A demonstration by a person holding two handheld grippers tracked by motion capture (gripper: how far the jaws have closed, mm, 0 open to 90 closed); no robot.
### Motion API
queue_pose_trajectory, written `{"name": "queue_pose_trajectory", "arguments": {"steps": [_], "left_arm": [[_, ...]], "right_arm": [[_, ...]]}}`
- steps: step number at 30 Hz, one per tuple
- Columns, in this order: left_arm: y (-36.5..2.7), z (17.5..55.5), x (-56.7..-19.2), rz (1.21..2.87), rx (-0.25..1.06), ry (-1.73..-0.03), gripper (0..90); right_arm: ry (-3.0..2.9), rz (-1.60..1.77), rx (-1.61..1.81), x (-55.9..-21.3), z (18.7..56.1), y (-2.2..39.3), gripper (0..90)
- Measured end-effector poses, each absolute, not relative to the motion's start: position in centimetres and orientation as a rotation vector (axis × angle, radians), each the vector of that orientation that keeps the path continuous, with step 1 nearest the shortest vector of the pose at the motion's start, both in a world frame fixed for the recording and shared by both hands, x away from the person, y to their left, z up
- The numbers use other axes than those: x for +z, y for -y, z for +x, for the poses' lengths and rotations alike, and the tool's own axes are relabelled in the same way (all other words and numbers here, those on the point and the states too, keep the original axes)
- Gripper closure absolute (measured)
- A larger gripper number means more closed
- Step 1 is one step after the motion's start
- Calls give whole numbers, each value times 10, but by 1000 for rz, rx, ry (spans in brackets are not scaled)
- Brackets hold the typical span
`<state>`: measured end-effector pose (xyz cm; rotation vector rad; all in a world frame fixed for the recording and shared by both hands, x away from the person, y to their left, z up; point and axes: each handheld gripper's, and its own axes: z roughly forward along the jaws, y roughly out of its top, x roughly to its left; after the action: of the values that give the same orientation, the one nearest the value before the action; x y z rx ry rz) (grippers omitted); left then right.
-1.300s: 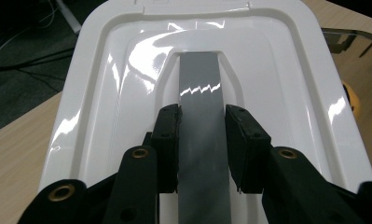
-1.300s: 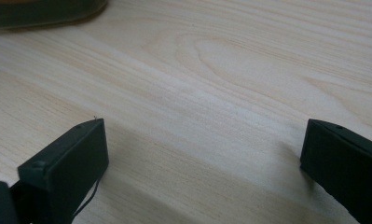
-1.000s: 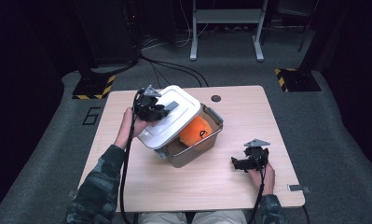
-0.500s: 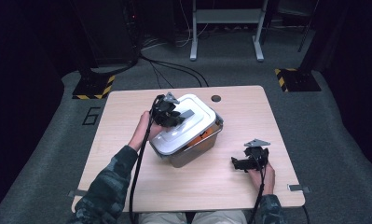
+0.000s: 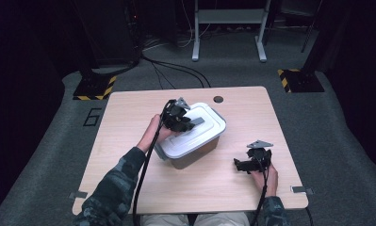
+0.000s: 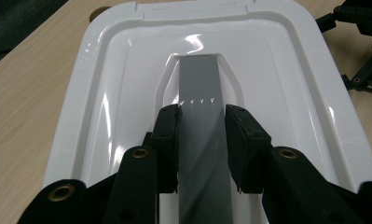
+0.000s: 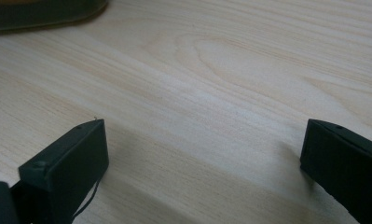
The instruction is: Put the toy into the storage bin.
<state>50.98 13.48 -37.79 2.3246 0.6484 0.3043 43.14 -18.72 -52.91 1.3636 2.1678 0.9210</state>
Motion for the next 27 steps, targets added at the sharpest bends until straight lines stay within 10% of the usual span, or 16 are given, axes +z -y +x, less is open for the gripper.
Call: {"name": "queue_pose_trajectory", "arguments": {"steps": [8,18,27], "left_arm": [[-138,509,-382,2314,282,-658,632],[-158,500,-373,2265,307,-713,269],[-198,488,-369,2204,376,-803,142]], "right_arm": [[-2167,1371,920,-529,431,187,2],[-2167,1363,922,-529,431,187,2],[-2166,1372,920,-529,431,187,3]]}}
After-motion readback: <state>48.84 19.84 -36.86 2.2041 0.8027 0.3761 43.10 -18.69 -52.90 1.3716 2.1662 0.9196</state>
